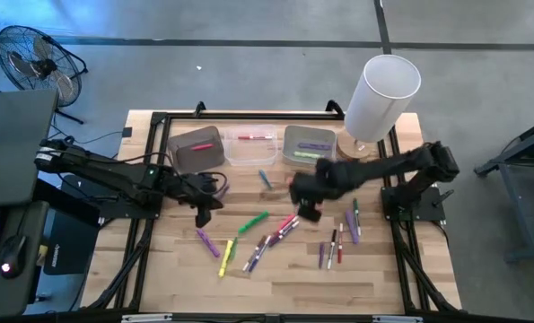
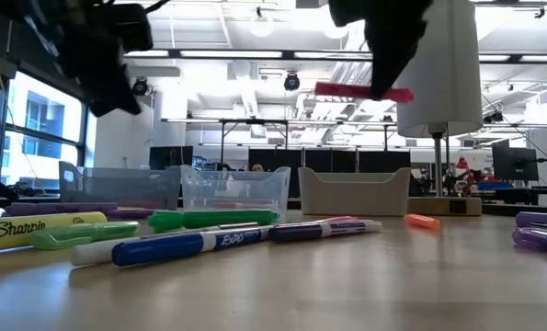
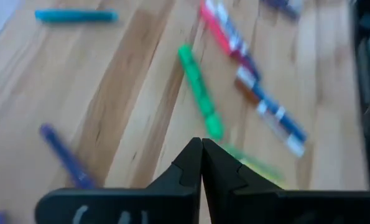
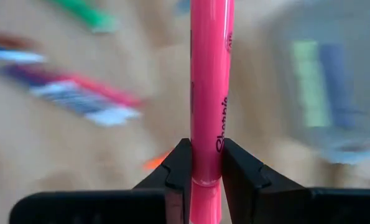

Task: Pick & Place Markers
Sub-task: Put the pink highlighter pen into the gray bin, then put the brown marker pen into the transparent bin

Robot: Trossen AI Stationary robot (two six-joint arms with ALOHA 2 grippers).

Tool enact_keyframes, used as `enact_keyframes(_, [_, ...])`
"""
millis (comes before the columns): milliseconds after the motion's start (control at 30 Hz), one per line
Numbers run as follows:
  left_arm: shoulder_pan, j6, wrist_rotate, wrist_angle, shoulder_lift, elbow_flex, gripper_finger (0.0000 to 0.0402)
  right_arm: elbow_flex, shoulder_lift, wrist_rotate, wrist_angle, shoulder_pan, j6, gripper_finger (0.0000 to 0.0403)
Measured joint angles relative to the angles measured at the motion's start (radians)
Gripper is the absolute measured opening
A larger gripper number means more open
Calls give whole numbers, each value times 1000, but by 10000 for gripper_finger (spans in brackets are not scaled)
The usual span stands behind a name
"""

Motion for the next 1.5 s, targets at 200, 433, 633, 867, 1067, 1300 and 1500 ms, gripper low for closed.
enact_keyframes(200, [-1,-17,-95,189,66,-1,89,-10,-12,81,-7,-225,-240,53])
enact_keyframes(433, [-34,-60,-176,419,189,26,130,-133,8,157,125,-420,-443,53])
enact_keyframes(633, [-131,-71,-370,271,379,241,131,-250,9,213,241,-479,-557,67])
enact_keyframes(867, [-144,-266,-400,-163,641,601,131,-321,7,223,299,-499,-570,146])
enact_keyframes(1067, [-145,-460,-288,-497,844,883,131,-321,-66,191,279,-485,-528,137])
enact_keyframes(1300, [-145,-591,-96,-588,1011,1054,131,-320,-276,136,195,-412,-381,104])
enact_keyframes(1500, [-146,-661,18,-616,1090,1056,131,-320,-464,61,140,-335,-270,83])
